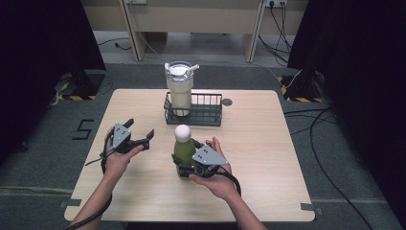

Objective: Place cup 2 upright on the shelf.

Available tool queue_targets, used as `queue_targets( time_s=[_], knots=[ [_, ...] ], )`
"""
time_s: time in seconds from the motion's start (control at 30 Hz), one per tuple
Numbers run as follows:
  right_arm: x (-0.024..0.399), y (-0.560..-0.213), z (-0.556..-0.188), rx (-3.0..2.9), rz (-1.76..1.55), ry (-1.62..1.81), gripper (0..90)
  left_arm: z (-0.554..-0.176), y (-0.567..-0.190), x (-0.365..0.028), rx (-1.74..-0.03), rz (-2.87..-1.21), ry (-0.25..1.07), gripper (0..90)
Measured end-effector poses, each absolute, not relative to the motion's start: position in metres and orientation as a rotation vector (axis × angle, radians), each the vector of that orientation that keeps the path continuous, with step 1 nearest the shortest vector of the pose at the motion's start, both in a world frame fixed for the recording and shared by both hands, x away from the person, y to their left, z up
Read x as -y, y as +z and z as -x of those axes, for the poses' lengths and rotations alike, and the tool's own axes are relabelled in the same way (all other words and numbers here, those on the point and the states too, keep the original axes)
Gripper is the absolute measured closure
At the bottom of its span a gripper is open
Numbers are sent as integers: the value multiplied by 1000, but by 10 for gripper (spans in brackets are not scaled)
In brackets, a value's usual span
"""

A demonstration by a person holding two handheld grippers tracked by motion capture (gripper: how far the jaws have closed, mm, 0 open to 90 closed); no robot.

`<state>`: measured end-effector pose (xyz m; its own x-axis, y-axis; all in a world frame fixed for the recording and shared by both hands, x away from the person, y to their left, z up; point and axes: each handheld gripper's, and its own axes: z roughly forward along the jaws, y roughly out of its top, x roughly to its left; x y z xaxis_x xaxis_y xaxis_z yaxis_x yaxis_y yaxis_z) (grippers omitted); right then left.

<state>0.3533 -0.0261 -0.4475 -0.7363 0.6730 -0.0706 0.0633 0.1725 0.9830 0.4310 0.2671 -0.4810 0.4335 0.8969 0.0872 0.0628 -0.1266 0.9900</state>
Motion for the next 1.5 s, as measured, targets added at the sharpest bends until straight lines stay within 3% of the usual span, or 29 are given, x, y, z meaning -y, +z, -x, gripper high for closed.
queue_targets(
  time_s=[1.5],
  knots=[
    [71,-403,-387,-1693,-833,1559,231,-430,-482,-270,-895,-1519,914,82]
  ],
)
